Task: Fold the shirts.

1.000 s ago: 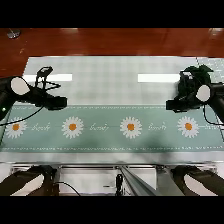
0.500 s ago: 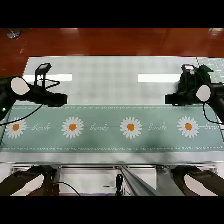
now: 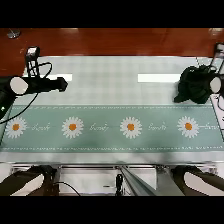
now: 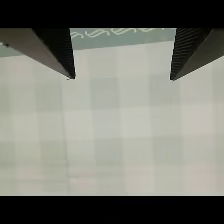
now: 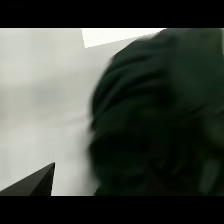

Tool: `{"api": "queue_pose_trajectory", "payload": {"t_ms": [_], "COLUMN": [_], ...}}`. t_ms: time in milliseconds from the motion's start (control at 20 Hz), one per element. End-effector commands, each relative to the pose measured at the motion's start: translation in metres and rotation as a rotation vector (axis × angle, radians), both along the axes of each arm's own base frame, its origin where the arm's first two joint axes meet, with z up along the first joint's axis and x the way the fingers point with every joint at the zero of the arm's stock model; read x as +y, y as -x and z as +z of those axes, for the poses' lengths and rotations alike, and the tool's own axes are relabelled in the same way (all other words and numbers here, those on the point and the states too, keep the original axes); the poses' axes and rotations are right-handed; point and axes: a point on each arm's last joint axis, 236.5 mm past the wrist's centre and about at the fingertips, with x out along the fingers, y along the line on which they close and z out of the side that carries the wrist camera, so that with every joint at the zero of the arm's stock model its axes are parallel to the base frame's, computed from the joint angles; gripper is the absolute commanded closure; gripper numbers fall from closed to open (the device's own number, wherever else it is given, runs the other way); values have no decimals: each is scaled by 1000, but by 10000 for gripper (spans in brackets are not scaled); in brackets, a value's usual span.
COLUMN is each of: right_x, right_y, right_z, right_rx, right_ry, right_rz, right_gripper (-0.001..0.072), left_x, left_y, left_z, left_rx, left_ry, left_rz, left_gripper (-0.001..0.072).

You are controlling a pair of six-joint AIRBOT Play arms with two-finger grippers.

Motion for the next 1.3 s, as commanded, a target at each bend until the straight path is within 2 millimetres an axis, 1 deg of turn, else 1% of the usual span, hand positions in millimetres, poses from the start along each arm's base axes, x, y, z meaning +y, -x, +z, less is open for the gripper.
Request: {"api": "queue_pose_trajectory", "payload": {"t_ms": [0, 50, 100, 150, 200, 250, 300, 350, 400, 450, 500, 550, 600, 650, 700, 750, 800, 900, 1000, 1050, 1100, 1150, 1200, 1250], "right_x": [-74, -89, -98, -100, -100, -91, -79, -65, -53, -43, -35, -34, -35, -35, -33, -31, -25, -8, 13, 25, 38, 49, 60, 73], "right_y": [-27, -32, -33, -32, -29, -26, -23, -20, -19, -23, -30, -39, -49, -57, -62, -63, -59, -41, -10, 8, 28, 47, 65, 80], "right_z": [-9, -24, -43, -68, -91, -114, -133, -147, -151, -143, -124, -95, -54, -9, 43, 93, 146, 245, 333, 369, 402, 427, 447, 457], "right_rx": [-1, 38, 88, 150, 208, 267, 315, 357, 371, 359, 333, 290, 225, 148, 55, -35, -130, -313, -488, -563, -632, -686, -730, -749], "right_ry": [-16, -14, -28, -53, -78, -119, -162, -210, -251, -288, -303, -289, -265, -244, -219, -191, -164, -117, -76, -53, -28, -12, 7, 17], "right_rz": [-155, -174, -195, -209, -213, -198, -169, -129, -101, -72, -32, 0, 22, 36, 57, 75, 102, 154, 211, 243, 278, 303, 333, 372], "right_gripper": [88, 89, 88, 89, 88, 90, 106, 232, 457, 678, 683, 683, 683, 683, 683, 683, 683, 684, 684, 684, 684, 684, 684, 684], "left_x": [3, 3, 3, 3, 3, 3, 3, 3, 3, 3, 3, 4, 7, 10, 15, 21, 26, 27, 11, -2, -11, -20, -27, -32], "left_y": [-10, -10, -10, -9, -9, -9, -9, -8, -8, -7, -4, 2, 9, 17, 25, 33, 41, 61, 84, 96, 107, 117, 125, 132], "left_z": [8, 8, 8, 8, 8, 8, 7, 7, 6, 5, 3, 0, -2, -3, -2, 0, 3, 11, 19, 23, 25, 27, 27, 27], "left_rx": [-53, -52, -52, -51, -51, -49, -47, -45, -42, -35, -20, 8, 46, 94, 141, 183, 208, 239, 233, 214, 193, 169, 153, 135], "left_ry": [-9, -9, -9, -9, -9, -9, -9, -9, -9, -10, -18, -31, -43, -50, -52, -55, -64, -67, -11, 38, 74, 113, 143, 164], "left_rz": [8, 8, 8, 8, 8, 7, 7, 7, 6, 5, -5, -22, -36, -43, -40, -39, -51, -64, -87, -100, -109, -112, -117, -121], "left_gripper": [5, 5, 6, 5, 5, 6, 5, 6, 5, 6, 5, 6, 6, 6, 6, 6, 6, 6, 6, 6, 6, 6, 6, 6]}}
